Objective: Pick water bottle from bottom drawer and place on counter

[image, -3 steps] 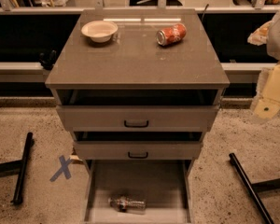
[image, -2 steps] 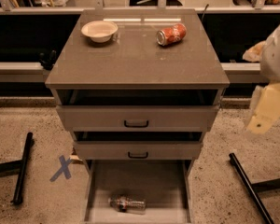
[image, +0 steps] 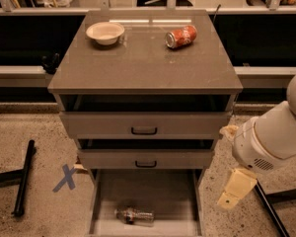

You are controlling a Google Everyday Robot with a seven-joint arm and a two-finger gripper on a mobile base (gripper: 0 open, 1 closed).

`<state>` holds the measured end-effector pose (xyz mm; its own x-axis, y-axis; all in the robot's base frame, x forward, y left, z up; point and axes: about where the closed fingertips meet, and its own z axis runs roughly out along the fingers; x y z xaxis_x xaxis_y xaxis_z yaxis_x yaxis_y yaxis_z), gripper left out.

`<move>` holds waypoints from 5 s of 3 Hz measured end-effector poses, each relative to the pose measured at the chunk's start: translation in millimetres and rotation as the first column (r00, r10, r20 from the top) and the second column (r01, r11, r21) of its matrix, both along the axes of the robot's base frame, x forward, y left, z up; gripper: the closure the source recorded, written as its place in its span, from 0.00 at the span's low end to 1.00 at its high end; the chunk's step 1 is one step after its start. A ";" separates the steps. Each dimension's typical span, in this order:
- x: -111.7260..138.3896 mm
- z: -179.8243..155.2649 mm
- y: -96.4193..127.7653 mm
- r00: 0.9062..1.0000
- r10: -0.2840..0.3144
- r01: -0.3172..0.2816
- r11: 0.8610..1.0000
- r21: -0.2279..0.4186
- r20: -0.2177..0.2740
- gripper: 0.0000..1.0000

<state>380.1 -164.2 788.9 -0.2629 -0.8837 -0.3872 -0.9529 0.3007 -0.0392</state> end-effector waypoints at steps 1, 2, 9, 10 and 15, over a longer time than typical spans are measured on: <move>0.1 -2.7 1.4 1.000 0.004 -0.004 1.000 0.004 -0.001 0.00; 1.4 -43.8 22.6 0.998 0.065 -0.065 0.996 0.057 -0.008 0.00; 32.2 -369.2 62.9 0.983 0.111 -0.086 0.983 0.162 -0.150 0.00; 28.3 -405.8 69.6 0.975 0.105 -0.064 0.976 0.206 -0.196 0.00; 99.9 -532.5 168.1 0.974 0.217 -0.173 0.895 0.411 -0.063 0.00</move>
Offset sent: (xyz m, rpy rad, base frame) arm 0.0038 0.0514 -0.1051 0.1391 0.0291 0.1509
